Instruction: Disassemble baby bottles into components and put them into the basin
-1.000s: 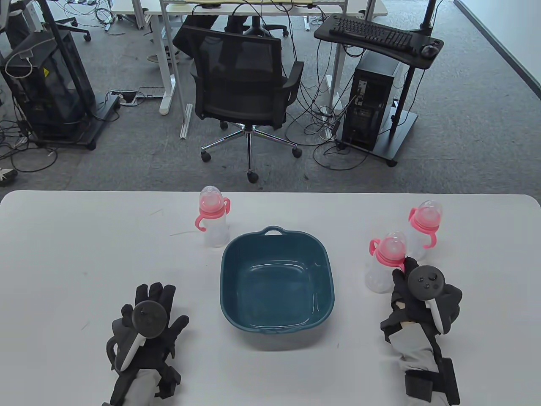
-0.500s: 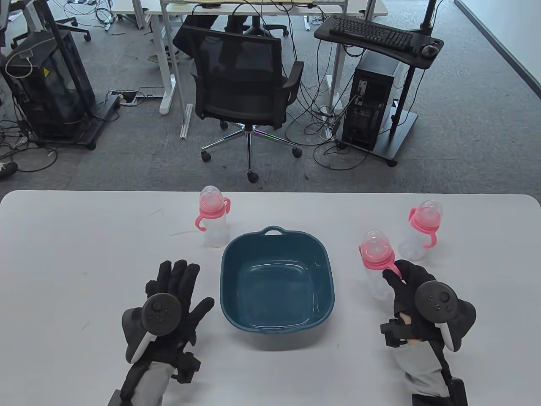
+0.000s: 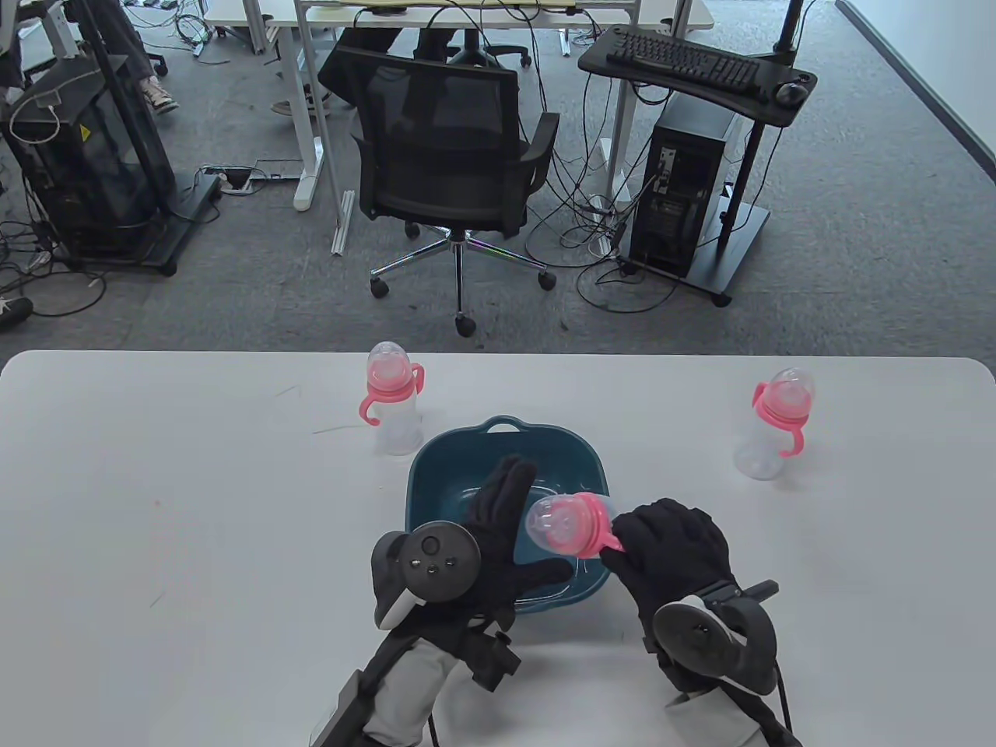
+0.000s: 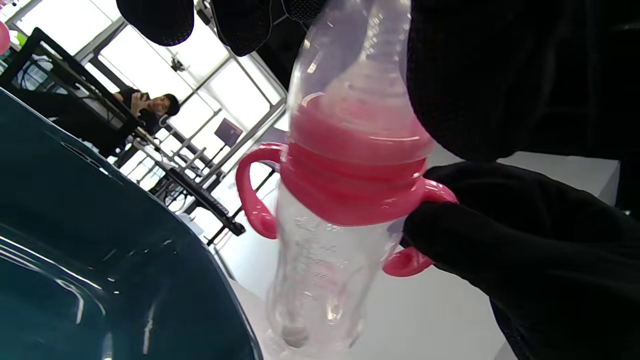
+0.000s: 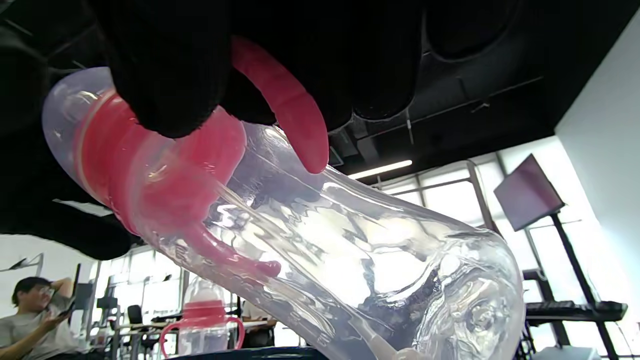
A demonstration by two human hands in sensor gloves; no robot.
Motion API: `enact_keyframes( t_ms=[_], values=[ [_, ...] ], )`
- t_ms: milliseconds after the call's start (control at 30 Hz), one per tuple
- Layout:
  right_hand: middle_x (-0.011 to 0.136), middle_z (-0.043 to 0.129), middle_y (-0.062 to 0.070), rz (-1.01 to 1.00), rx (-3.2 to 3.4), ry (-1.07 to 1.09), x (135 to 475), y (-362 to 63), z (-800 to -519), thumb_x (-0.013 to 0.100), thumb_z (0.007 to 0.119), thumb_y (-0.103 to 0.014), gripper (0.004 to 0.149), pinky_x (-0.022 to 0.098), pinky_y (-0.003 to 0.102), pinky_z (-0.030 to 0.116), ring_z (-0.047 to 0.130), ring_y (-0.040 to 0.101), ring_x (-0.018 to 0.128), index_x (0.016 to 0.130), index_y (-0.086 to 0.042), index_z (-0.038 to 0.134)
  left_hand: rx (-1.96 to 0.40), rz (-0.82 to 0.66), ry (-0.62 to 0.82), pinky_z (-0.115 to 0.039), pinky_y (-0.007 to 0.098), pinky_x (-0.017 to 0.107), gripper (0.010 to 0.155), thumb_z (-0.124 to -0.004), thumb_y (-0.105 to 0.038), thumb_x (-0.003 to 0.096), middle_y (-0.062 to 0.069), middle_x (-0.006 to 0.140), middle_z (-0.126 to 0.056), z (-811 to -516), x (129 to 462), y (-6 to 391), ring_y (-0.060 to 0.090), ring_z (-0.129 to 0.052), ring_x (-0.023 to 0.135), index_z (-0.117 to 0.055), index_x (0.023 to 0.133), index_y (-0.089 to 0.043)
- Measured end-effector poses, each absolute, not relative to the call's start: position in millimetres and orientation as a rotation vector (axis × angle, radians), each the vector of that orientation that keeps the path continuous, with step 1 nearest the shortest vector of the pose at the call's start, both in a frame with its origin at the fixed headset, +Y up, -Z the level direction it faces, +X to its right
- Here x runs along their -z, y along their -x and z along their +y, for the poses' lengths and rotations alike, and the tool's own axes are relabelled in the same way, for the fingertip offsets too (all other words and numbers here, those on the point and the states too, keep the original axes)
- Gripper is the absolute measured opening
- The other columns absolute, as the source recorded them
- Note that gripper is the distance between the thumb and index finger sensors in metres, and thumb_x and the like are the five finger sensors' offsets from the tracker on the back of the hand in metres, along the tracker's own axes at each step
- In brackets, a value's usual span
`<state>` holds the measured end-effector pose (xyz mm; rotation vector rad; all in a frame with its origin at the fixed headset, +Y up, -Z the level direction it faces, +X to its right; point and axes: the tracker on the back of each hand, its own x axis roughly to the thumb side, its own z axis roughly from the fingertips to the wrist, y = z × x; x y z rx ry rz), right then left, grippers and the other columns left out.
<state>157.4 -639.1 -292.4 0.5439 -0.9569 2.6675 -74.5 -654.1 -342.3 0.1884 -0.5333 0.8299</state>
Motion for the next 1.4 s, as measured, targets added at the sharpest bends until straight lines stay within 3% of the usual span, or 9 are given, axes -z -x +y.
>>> enact_keyframes(
  t_ms=[200, 300, 367, 467, 600, 967, 1167, 1400],
  values=[
    [0.099, 0.076, 0.009, -0.984, -2.628, -0.606, 288.9, -146.0, -645.8, 0.045, 0.088, -0.040, 0.043, 0.066, 0.064, 0.054, 0.069, 0.041, 0.093, 0.084, -0.022, 0.082, -0.811, -0.556, -0.137, -0.075, 0.051, 0.065, 0.096, -0.102, -0.044, 0.0326, -0.001, 0.112, -0.051, -653.2, 342.2, 77.0, 0.032, -0.080, 0.100, -0.044, 0.108, -0.036],
    [0.111, 0.063, 0.015, -0.871, -2.608, -0.651, 291.2, -145.9, -648.5, 0.048, 0.085, -0.037, 0.044, 0.069, 0.067, 0.048, 0.057, 0.046, 0.101, 0.086, -0.017, 0.075, -0.834, -0.576, -0.158, -0.083, 0.042, 0.061, 0.086, -0.104, -0.042, 0.0334, -0.001, 0.107, -0.059, -653.1, 342.2, 78.2, 0.032, -0.082, 0.097, -0.055, 0.104, -0.037],
    [0.115, 0.056, 0.018, -0.784, -2.594, -0.676, 293.8, -147.3, -651.2, 0.048, 0.084, -0.038, 0.045, 0.070, 0.070, 0.045, 0.052, 0.047, 0.104, 0.085, -0.015, 0.073, -0.843, -0.598, -0.141, -0.082, 0.041, 0.063, 0.083, -0.104, -0.040, 0.0333, -0.002, 0.107, -0.060, -653.7, 342.1, 79.2, 0.032, -0.082, 0.097, -0.058, 0.102, -0.038],
    [0.113, 0.052, 0.021, -0.713, -2.509, -0.686, 298.1, -149.1, -654.4, 0.042, 0.091, -0.037, 0.053, 0.068, 0.070, 0.049, 0.056, 0.048, 0.103, 0.081, -0.012, 0.067, -0.849, -0.620, -0.138, -0.082, 0.040, 0.063, 0.080, -0.104, -0.040, 0.0334, -0.001, 0.107, -0.060, -654.5, 341.0, 76.7, 0.032, -0.082, 0.097, -0.060, 0.100, -0.038],
    [0.108, 0.063, 0.019, -0.731, -2.501, -0.667, 299.7, -152.9, -656.4, 0.040, 0.092, -0.037, 0.052, 0.066, 0.068, 0.056, 0.070, 0.044, 0.097, 0.077, -0.013, 0.066, -0.814, -0.631, -0.157, -0.081, 0.040, 0.065, 0.079, -0.103, -0.039, 0.0340, -0.003, 0.108, -0.058, -652.9, 338.0, 71.8, 0.032, -0.080, 0.099, -0.059, 0.099, -0.039],
    [0.101, 0.071, 0.019, -0.782, -2.551, -0.616, 300.2, -157.6, -655.9, 0.040, 0.091, -0.040, 0.050, 0.063, 0.065, 0.064, 0.079, 0.045, 0.089, 0.074, -0.012, 0.068, -0.776, -0.588, -0.251, -0.078, 0.040, 0.067, 0.078, -0.102, -0.039, 0.0362, -0.004, 0.108, -0.056, -645.9, 332.8, 68.3, 0.030, -0.077, 0.101, -0.057, 0.099, -0.041],
    [0.101, 0.071, 0.019, -0.796, -2.582, -0.529, 302.9, -173.6, -654.7, 0.040, 0.091, -0.040, 0.050, 0.063, 0.065, 0.063, 0.078, 0.046, 0.089, 0.074, -0.011, 0.069, -0.845, -0.448, -0.275, -0.074, 0.041, 0.070, 0.079, -0.101, -0.038, 0.0374, -0.006, 0.109, -0.053, -638.2, 344.2, 101.5, 0.029, -0.073, 0.104, -0.055, 0.101, -0.042],
    [0.102, 0.071, 0.019, -0.747, -2.588, -0.442, 309.7, -192.1, -661.5, 0.040, 0.091, -0.039, 0.049, 0.063, 0.066, 0.062, 0.078, 0.046, 0.089, 0.074, -0.012, 0.069, -0.514, -0.211, -0.031, -0.058, 0.050, 0.077, 0.078, -0.098, -0.043, 0.0382, -0.007, 0.111, -0.054, -654.2, 381.7, 99.5, 0.027, -0.074, 0.106, -0.055, 0.103, -0.043]
  ],
)
